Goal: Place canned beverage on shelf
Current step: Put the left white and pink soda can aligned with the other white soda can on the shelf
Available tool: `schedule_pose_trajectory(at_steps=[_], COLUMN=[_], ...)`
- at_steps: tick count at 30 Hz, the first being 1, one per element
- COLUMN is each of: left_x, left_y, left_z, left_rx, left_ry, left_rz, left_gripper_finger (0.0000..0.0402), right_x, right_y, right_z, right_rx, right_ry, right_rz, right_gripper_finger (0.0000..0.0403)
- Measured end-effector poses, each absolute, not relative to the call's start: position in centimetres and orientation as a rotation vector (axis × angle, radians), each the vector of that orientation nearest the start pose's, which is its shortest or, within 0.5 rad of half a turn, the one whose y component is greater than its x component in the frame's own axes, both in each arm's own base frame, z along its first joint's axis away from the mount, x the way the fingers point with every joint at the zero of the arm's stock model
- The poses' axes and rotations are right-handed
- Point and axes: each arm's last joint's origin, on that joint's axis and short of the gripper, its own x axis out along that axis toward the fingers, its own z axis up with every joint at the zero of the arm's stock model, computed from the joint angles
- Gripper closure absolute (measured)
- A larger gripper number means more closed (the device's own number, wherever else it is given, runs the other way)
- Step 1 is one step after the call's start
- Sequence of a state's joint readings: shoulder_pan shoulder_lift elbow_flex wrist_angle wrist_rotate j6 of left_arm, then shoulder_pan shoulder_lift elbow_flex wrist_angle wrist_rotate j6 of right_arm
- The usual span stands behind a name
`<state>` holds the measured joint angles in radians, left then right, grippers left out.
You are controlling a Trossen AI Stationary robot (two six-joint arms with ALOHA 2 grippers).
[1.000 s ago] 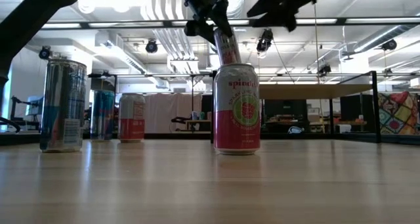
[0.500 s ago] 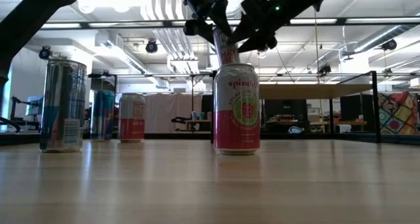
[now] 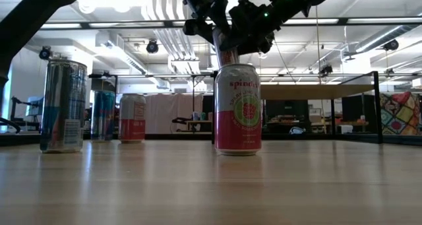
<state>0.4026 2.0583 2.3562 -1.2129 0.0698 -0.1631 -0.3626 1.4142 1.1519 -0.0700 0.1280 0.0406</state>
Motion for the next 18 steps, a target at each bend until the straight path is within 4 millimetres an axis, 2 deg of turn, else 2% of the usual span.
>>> schedule_pose_trajectory(at_steps=[4,9,14,18], left_x=[38.7,38.7,38.4,37.4], left_y=[16.2,16.3,16.1,15.6], left_z=[39.0,39.0,39.7,41.4], left_rx=[-0.37,-0.373,-0.357,-0.335], left_ry=[0.866,0.857,0.835,0.781], left_rz=[0.377,0.366,0.354,0.332], left_gripper_finger=[0.0186,0.018,0.0145,0.0106], right_x=[29.9,29.8,29.2,28.4], right_y=[-11.8,-11.8,-11.6,-11.4], right_z=[32.5,31.9,31.2,30.3], right_rx=[0.08,0.103,0.123,0.104], right_ry=[0.32,0.28,0.205,0.172], right_rz=[-0.491,-0.496,-0.498,-0.545], right_gripper_finger=[0.0164,0.0159,0.0154,0.0155])
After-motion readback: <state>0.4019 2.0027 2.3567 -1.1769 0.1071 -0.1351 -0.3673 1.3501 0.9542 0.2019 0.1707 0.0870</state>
